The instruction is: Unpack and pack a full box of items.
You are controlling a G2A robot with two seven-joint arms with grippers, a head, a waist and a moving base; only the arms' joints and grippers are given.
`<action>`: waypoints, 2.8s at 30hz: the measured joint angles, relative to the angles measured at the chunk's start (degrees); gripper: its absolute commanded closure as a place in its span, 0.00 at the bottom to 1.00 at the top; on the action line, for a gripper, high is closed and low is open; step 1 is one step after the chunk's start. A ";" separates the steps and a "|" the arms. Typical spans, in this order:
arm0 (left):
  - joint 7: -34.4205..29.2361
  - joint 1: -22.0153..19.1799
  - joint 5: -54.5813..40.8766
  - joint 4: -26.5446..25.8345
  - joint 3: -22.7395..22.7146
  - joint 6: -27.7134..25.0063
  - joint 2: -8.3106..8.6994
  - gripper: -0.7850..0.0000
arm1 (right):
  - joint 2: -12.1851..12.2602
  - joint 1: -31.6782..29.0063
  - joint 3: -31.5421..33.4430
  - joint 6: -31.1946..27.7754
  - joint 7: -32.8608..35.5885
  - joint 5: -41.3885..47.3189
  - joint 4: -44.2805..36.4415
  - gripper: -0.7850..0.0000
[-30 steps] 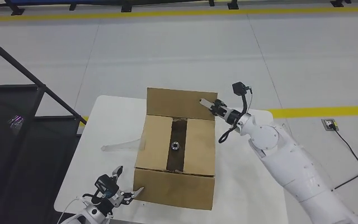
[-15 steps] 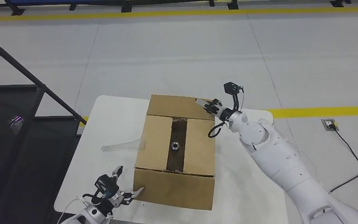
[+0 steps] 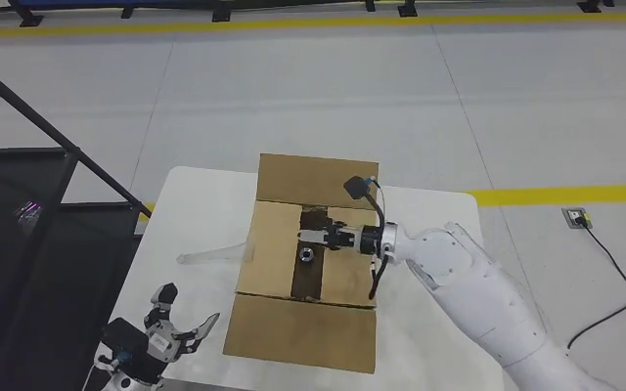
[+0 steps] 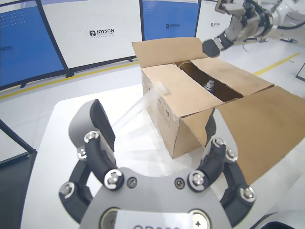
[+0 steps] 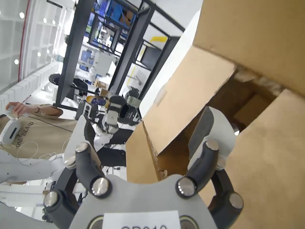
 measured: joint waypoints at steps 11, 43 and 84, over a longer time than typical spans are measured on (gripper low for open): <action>3.49 -0.66 0.61 5.18 -1.67 -3.39 0.43 0.00 | -5.27 4.24 -8.30 6.27 -1.98 1.48 9.42 0.00; -9.49 -6.01 4.72 -1.44 7.39 3.37 -0.07 0.00 | -15.43 10.94 -7.80 -9.18 6.03 19.40 22.27 0.00; -22.34 -14.59 -12.47 14.12 1.95 6.04 -0.37 0.00 | -9.59 -7.86 10.21 -15.69 19.98 6.40 -12.13 0.00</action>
